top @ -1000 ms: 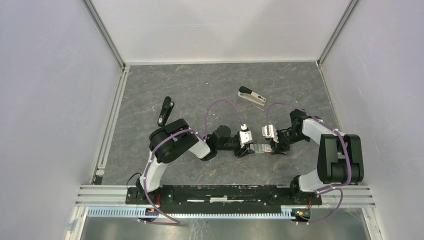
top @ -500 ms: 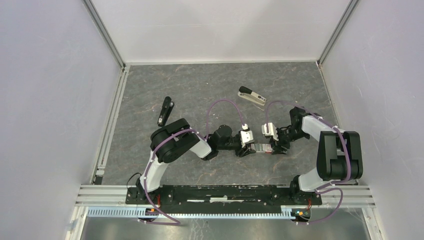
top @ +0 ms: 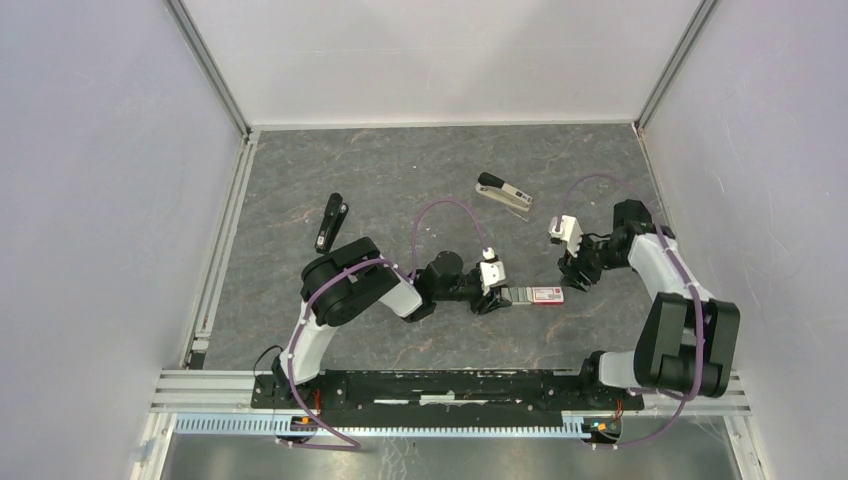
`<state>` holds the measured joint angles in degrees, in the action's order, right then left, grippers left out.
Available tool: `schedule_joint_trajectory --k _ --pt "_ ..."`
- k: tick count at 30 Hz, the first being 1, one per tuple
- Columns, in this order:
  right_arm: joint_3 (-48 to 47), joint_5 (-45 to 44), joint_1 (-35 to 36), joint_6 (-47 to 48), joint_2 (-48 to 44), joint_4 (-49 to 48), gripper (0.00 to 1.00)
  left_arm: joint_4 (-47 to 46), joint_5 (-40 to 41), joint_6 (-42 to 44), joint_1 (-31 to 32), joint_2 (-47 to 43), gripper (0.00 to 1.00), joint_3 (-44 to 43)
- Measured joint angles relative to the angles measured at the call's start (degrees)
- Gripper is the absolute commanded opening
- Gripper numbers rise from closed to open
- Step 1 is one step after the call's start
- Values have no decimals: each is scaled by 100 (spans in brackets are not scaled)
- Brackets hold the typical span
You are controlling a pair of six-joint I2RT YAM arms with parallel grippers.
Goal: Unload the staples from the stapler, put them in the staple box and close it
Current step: Close the staple box at the center of the board.
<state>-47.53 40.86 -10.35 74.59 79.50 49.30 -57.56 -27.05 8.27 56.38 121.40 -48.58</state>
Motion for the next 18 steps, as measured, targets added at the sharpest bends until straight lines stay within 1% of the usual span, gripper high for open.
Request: schedule_joint_trajectory --k 2,6,7,12,18 --pt "133 -273 -31 -505 -232 -341 54 -24 7 -26 0 0 50 15" --pt "713 -970 -28 -1412 -566 -966 41 -98 42 -118 7 0 50 55" --pt "833 -1143 -26 -1611 -575 -1075 39 -109 55 -131 13 0 50 59" --pt "1060 -1762 -28 -2315 -551 -1506 35 -129 155 -140 66 0 50 66" --pt "1062 -1910 -26 -2632 -306 -1779 33 -151 299 -133 153 7 51 66"
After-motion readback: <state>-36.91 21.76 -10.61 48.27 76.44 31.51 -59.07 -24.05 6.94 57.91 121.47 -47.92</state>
